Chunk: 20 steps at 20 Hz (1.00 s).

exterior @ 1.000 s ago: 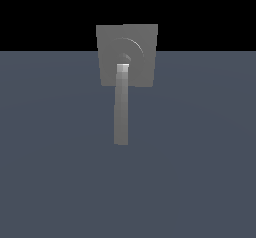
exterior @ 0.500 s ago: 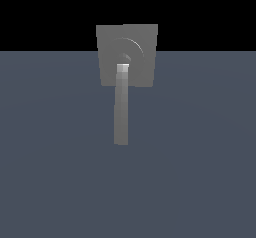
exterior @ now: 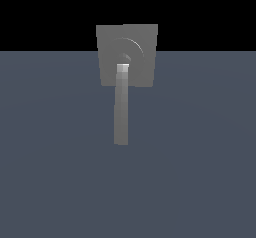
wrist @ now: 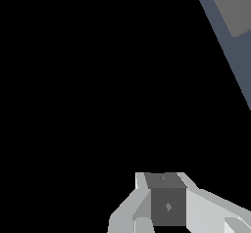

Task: Turn on the faucet by rotating a designated handle.

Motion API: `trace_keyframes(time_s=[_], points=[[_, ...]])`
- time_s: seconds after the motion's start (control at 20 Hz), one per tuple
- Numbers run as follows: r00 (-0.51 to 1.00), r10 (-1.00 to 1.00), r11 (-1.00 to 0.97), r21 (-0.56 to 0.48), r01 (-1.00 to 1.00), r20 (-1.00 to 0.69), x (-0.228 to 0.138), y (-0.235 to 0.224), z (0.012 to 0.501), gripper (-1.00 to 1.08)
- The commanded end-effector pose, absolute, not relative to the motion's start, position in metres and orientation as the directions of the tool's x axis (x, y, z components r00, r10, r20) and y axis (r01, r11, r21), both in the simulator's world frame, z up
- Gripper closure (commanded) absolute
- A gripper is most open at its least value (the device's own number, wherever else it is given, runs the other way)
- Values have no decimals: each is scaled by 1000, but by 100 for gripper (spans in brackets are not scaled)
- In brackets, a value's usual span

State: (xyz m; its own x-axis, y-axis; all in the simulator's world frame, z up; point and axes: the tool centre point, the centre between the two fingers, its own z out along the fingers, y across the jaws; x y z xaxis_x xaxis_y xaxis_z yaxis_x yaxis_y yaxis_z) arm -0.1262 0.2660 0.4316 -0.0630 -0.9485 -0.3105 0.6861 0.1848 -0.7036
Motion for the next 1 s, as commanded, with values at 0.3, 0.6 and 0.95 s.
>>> trace_keyframes(time_s=[0.3,0.6,0.95], points=[[-232,-933,-355,-808,470,275,-97,249,312,108],[-250,-715,-699,-664,264,653,-88,207,225,108],[-156,-365,-931,-360,57,918,-93,142,141,108]])
